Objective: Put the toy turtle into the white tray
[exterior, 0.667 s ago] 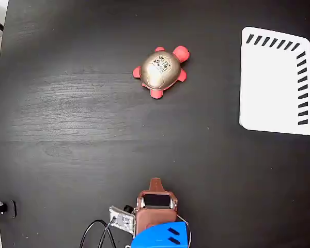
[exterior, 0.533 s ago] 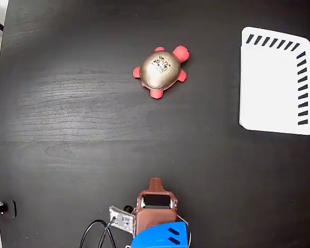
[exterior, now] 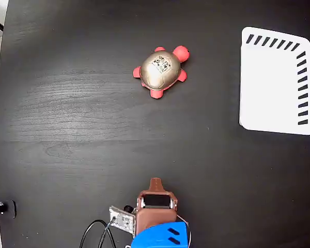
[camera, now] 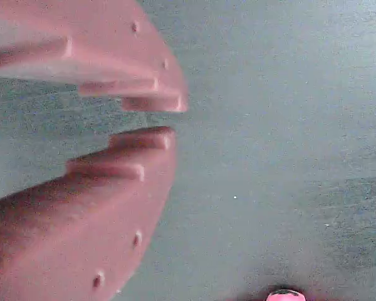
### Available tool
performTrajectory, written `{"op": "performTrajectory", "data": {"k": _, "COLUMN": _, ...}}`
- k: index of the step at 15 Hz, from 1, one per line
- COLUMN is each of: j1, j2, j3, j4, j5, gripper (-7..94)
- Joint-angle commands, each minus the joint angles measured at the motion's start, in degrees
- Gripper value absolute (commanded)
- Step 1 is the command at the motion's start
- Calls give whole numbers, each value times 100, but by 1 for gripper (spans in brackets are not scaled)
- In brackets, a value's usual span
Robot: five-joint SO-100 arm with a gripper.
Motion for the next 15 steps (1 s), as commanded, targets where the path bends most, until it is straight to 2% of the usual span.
{"op": "performTrajectory", "data": {"k": 1, "j1": -132, "j2": 431, "j3": -53, "j4": 62, "j5": 70, "gripper": 0}}
{"op": "performTrajectory", "data": {"k": 9, "j1": -185, "j2": 281, "j3": -53, "j4": -26, "j5": 35, "gripper": 0}}
{"op": "performTrajectory", "data": {"k": 12, "j1": -334, "j2": -1125, "j3": -290, "j4": -1151, "j5": -290, "gripper": 0}}
{"op": "performTrajectory", "data": {"k": 15, "j1": -378, "j2": -2936, "j3": -1415, "j4": -1459, "j5": -501, "gripper": 0}}
